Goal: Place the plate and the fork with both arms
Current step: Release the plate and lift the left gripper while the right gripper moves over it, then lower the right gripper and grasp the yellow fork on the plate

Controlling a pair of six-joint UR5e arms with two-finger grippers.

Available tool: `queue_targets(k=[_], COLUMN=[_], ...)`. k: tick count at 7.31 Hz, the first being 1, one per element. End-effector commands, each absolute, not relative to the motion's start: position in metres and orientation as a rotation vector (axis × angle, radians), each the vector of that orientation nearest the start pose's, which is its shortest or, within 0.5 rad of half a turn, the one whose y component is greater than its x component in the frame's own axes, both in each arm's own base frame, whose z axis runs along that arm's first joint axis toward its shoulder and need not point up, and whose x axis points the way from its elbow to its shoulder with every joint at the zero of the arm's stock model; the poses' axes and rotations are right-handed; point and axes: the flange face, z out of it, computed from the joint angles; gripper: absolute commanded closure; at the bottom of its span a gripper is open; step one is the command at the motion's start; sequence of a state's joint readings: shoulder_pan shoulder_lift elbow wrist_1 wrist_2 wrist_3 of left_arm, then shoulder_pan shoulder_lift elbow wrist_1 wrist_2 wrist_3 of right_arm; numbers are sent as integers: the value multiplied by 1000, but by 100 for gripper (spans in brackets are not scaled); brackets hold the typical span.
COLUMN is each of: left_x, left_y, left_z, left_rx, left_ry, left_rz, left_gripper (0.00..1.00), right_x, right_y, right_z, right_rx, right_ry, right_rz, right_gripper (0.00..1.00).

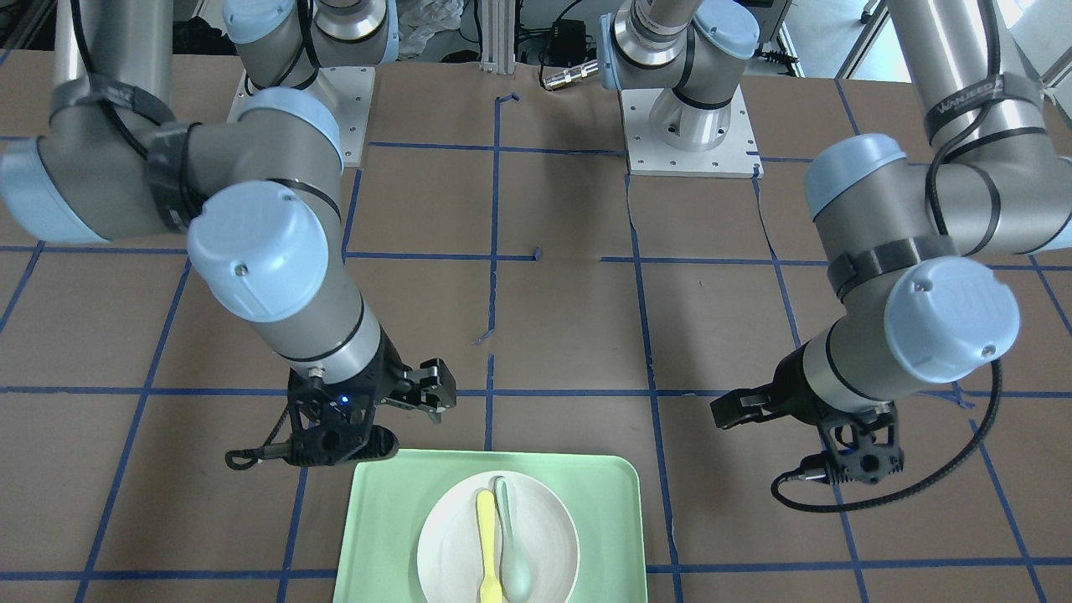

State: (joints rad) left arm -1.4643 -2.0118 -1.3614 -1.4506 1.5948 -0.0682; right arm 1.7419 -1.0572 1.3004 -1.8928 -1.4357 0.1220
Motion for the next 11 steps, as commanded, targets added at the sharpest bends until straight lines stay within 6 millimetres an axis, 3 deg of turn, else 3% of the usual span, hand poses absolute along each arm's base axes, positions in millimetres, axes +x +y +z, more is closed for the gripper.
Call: queue_targets(k=[1, 3, 4, 7, 10, 11], left_x=[-53, -53, -53, -59, -59, -60], left_y=[-645, -642, -641, -632, -626, -623], left_z=[357, 357, 356, 339, 335, 334], left_rx=[-275, -277, -301, -318, -313, -310], left_ry=[3067, 3066, 3064, 3061, 3061, 3060], left_rz=[184, 123, 99, -2, 15, 19], left_gripper=[0, 0, 0, 0, 0, 0], right_x=[292, 308, 314, 319, 312, 312], right_y=[-709, -732, -745, -756, -756, -755], right_z=[299, 286, 255, 214, 214, 215], right_rx=[-56, -45, -44, -19, -34, -22], right_ry=[2975, 2929, 2895, 2876, 2937, 2936], right_rz=[-171, -196, -174, -161, -182, -171], right_gripper=[23, 33, 39, 39, 40, 64])
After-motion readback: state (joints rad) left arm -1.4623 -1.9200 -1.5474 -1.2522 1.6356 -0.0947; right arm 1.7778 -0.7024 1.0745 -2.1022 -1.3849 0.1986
